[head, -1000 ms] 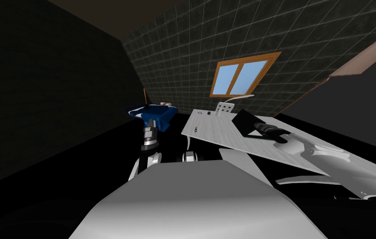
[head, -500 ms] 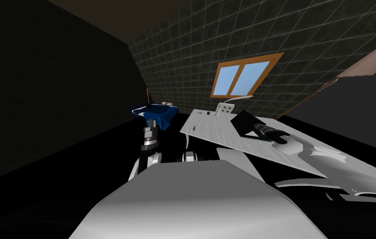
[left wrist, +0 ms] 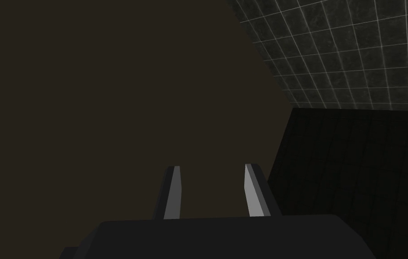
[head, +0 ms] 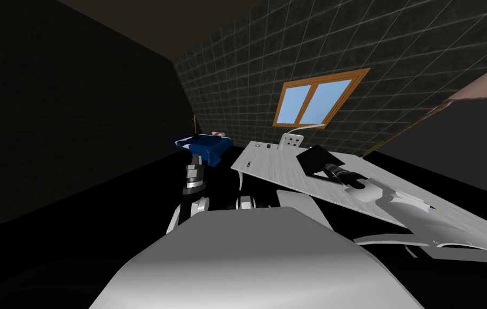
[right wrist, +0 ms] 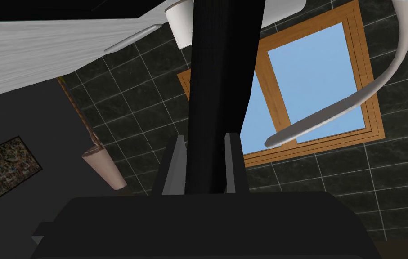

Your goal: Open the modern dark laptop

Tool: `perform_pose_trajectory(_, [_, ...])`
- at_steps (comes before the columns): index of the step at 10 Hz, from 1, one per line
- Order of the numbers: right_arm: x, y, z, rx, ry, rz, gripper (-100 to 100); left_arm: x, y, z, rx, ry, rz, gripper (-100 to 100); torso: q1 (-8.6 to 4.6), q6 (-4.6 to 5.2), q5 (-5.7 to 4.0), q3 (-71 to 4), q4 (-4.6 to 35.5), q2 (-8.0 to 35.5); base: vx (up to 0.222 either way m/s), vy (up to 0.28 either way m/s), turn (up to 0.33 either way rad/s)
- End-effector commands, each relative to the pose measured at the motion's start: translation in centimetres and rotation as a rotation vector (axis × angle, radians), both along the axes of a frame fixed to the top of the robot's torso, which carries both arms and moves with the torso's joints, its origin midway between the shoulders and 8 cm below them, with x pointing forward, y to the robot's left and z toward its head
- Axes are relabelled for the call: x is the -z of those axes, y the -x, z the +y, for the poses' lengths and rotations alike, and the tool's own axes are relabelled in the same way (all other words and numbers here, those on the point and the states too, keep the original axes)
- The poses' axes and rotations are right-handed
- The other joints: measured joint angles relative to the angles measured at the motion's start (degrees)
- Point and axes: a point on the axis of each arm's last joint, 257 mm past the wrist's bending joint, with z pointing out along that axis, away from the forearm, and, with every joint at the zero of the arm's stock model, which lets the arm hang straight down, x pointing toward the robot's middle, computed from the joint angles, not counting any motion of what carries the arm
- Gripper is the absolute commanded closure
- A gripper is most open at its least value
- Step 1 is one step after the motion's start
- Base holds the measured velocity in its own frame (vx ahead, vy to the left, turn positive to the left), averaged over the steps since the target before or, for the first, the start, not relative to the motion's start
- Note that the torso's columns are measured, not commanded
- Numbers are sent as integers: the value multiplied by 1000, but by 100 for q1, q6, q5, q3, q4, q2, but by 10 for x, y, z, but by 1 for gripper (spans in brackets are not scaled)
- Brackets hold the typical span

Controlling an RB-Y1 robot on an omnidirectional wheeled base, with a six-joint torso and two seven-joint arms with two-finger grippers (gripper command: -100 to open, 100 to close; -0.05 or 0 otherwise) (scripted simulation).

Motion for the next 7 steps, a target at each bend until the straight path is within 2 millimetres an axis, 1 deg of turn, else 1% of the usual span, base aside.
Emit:
perform_pose_trajectory(1, [3,4,3,5,-19,-3,100,0,0,0,0,0,0,0,40,4,20,-1,5,3,-21,-25,-32])
perform_pose_trajectory(2, [29,9,22,6,-65,5,100,0,0,0,0,0,0,0,66,-1,45,-1,13,5,62,-103,-269])
perform_pose_trajectory(3, [34,6,30,2,-88,-7,100,0,0,0,0,0,0,0,38,47,39,2,10,9,66,-40,-186])
perform_pose_trajectory(4, [30,-1,38,-21,-84,-14,100,0,0,0,0,0,0,0,50,37,28,16,10,34,19,4,-63])
perform_pose_trajectory(6, [30,-1,38,-30,-59,1,100,0,0,0,0,0,0,0,77,-8,41,27,22,49,-2,0,8])
perform_pose_trajectory(7, [56,10,51,-16,-104,20,100,0,0,0,0,0,0,0,88,-12,47,21,22,41,59,1,-193])
